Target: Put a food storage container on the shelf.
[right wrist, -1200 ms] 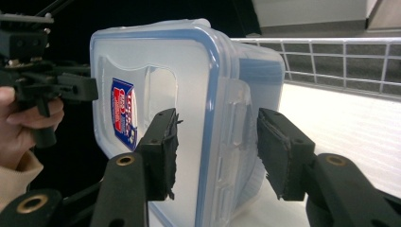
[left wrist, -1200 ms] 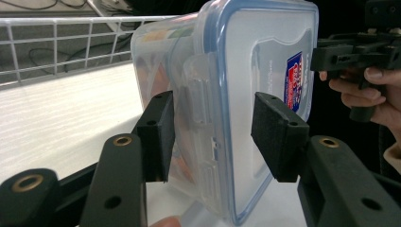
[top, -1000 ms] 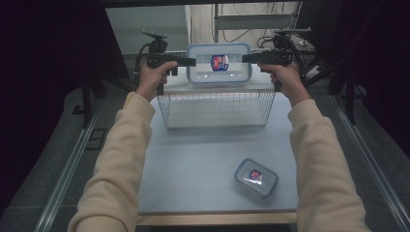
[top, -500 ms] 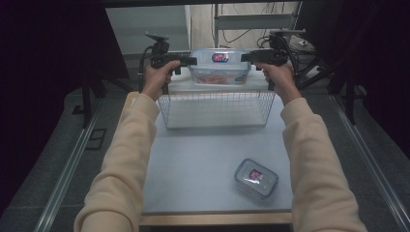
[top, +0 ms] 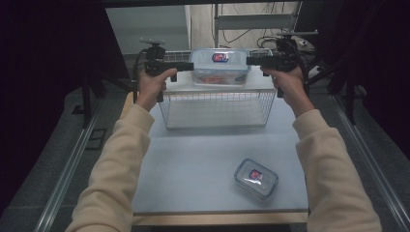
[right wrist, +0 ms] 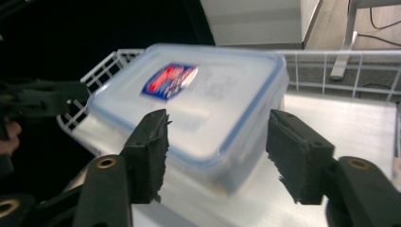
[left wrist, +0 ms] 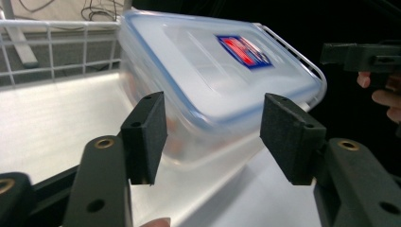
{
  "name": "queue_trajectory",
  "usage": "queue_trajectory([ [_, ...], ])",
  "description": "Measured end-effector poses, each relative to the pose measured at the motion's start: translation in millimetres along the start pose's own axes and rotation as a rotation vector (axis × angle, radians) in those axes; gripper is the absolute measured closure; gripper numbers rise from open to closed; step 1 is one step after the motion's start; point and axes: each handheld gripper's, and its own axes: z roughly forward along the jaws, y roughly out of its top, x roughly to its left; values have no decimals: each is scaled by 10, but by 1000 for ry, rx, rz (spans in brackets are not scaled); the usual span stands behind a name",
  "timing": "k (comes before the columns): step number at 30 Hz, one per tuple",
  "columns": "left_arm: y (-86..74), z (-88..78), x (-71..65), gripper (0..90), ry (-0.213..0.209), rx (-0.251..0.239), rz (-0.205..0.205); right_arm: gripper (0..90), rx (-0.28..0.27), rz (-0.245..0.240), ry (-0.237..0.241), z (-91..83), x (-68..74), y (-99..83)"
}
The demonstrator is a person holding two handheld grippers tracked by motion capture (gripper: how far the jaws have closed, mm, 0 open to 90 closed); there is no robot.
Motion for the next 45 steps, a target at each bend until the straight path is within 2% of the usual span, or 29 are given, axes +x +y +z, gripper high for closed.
queue_trajectory([
  [2, -101, -79, -75, 405, -7, -13, 9, 436, 4, -17, 0, -70, 11, -84],
  [5, -261, -174, -177, 404, -1, -9, 39, 504, 8, -41, 6, -158, 27, -226],
  [9, -516, -248, -285, 401, 2, 21, 43, 609, 17, -80, 21, -229, 57, -416],
  [13, -774, -278, -370, 392, 10, 37, 61, 723, 38, -126, 36, -237, 87, -597],
  [15, -897, -287, -393, 391, 0, 34, 70, 767, 44, -133, 41, -230, 90, -652],
  [20, -1135, -303, -447, 382, 11, 43, 114, 849, 54, -149, 48, -202, 84, -741],
  [24, -1251, -304, -454, 378, 11, 45, 125, 889, 63, -157, 50, -134, 84, -744],
  [30, -1353, -273, -442, 374, -5, 61, 128, 893, 71, -178, 44, 2, 115, -716],
  [33, -1399, -243, -425, 370, -12, 69, 124, 894, 72, -164, 52, 100, 128, -672],
  [36, -1428, -208, -400, 366, -20, 85, 121, 894, 76, -166, 36, 206, 142, -614],
  [43, -1443, -209, -371, 360, -18, 85, 116, 895, 65, -114, 26, 395, 112, -488],
  [45, -1445, -219, -355, 360, -17, 86, 112, 895, 66, -121, 17, 422, 115, -474],
])
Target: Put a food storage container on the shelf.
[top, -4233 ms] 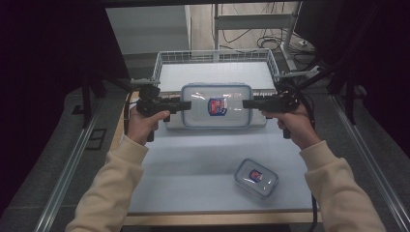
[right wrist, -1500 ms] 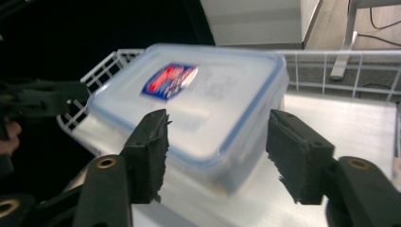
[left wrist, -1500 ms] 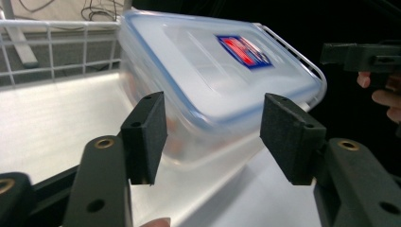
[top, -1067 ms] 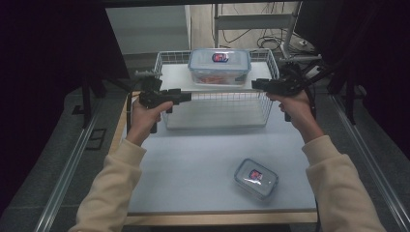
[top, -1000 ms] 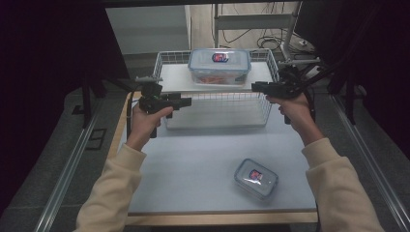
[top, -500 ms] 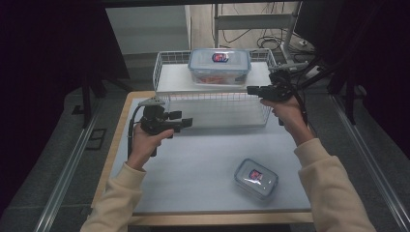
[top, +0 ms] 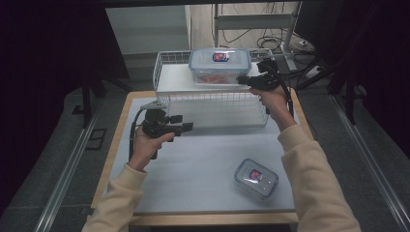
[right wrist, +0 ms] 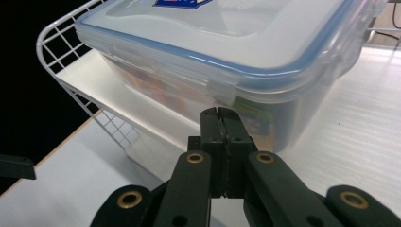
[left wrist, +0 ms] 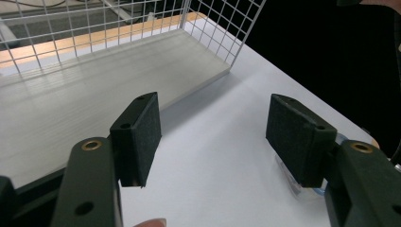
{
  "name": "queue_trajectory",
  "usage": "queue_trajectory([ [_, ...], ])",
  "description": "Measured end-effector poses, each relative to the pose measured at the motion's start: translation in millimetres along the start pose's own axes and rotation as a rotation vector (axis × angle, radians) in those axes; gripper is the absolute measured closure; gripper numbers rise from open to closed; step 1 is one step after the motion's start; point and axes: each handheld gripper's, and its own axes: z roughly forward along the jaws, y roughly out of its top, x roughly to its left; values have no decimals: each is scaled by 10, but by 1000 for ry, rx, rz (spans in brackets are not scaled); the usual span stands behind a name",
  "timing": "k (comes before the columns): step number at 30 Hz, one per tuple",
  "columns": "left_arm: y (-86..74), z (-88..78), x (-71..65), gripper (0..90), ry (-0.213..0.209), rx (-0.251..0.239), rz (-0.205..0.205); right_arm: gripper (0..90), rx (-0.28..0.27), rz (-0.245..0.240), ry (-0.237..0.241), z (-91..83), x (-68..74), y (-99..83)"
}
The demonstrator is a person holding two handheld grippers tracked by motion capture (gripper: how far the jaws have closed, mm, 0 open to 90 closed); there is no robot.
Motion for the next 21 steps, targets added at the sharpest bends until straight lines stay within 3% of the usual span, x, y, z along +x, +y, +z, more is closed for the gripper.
queue_trajectory([
  [7, -7, -7, 37, 361, -6, -7, -21, 895, -1, 9, -12, 19, -23, 18],
  [21, -21, 22, 43, 360, -7, 1, -23, 895, -10, 11, -30, -2, -71, 16],
])
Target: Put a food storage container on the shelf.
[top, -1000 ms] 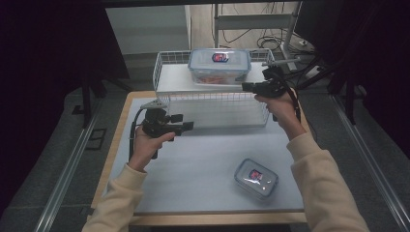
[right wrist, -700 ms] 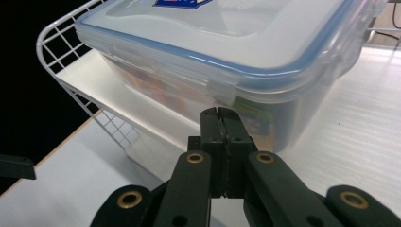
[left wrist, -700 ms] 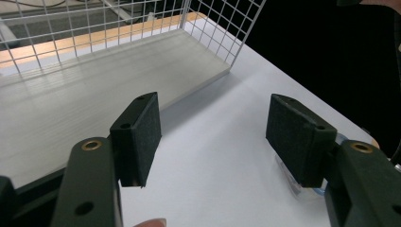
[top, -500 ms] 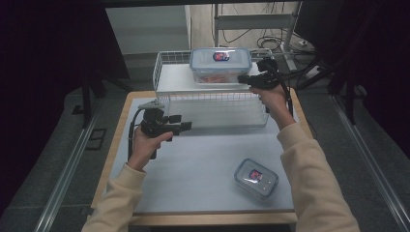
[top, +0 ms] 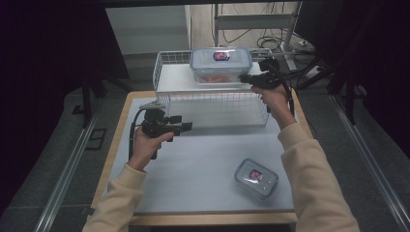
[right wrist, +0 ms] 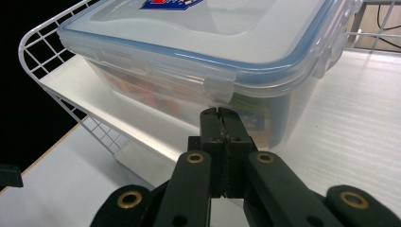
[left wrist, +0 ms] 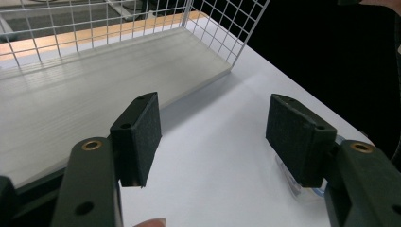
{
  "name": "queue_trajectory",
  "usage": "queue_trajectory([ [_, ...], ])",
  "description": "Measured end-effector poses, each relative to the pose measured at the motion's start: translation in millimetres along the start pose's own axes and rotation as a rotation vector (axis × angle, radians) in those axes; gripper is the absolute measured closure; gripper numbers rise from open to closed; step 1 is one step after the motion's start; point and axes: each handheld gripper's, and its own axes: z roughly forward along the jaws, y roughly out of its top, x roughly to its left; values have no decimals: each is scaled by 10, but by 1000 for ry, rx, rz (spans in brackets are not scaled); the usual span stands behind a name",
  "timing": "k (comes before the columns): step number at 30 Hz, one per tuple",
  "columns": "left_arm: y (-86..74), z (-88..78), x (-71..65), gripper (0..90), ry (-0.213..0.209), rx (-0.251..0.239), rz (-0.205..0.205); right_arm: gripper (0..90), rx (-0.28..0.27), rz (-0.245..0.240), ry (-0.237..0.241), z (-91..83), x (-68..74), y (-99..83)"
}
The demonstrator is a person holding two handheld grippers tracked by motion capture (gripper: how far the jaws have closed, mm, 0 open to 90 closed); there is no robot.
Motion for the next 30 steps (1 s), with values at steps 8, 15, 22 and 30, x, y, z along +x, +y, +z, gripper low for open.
queue_trajectory([
  [8, -9, -1, 3, 357, 7, 5, 1, 895, -5, 16, 9, -12, -16, -33],
  [15, -61, -30, 0, 353, 6, 7, -7, 894, -17, -22, 33, -249, 52, -203],
  [22, -190, -66, -7, 351, 30, 28, -3, 895, -15, -46, 57, -461, 60, -502],
  [30, -326, -40, 18, 348, 42, 70, -5, 894, 58, -66, 103, -609, 47, -960],
])
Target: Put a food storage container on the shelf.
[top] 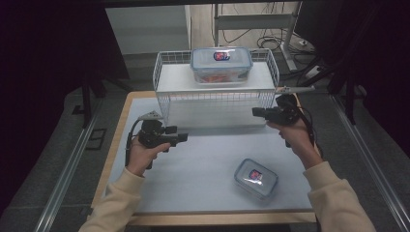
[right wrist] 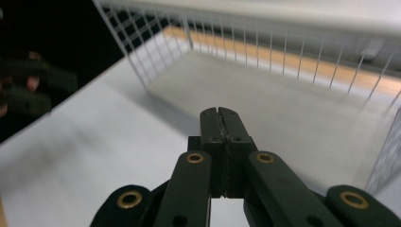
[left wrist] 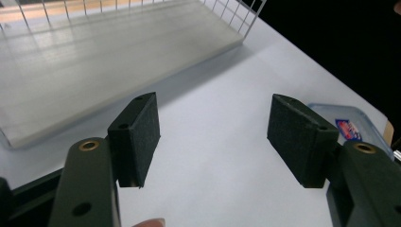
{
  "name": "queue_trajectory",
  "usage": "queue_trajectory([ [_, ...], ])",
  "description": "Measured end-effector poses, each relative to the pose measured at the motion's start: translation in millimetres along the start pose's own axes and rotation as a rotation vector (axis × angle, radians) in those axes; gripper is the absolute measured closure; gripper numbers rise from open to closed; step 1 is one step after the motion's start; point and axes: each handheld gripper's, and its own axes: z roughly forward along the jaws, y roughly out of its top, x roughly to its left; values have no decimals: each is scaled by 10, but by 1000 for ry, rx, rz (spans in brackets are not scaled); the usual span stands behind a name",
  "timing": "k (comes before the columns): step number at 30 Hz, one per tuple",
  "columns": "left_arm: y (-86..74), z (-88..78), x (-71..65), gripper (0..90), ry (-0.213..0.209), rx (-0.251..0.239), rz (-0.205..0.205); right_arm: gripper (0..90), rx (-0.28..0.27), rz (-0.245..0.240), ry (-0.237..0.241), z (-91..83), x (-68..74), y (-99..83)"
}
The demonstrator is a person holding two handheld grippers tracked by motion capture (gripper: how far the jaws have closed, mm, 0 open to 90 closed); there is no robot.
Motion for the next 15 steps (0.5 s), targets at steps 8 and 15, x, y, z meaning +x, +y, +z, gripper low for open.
queue_trajectory([
  [8, -81, 64, -16, 342, 3, 34, 8, 893, 83, 10, 14, -34, -16, -465],
  [15, -207, 77, -20, 342, 9, 57, 13, 893, 127, -2, 17, -69, 49, -766],
])
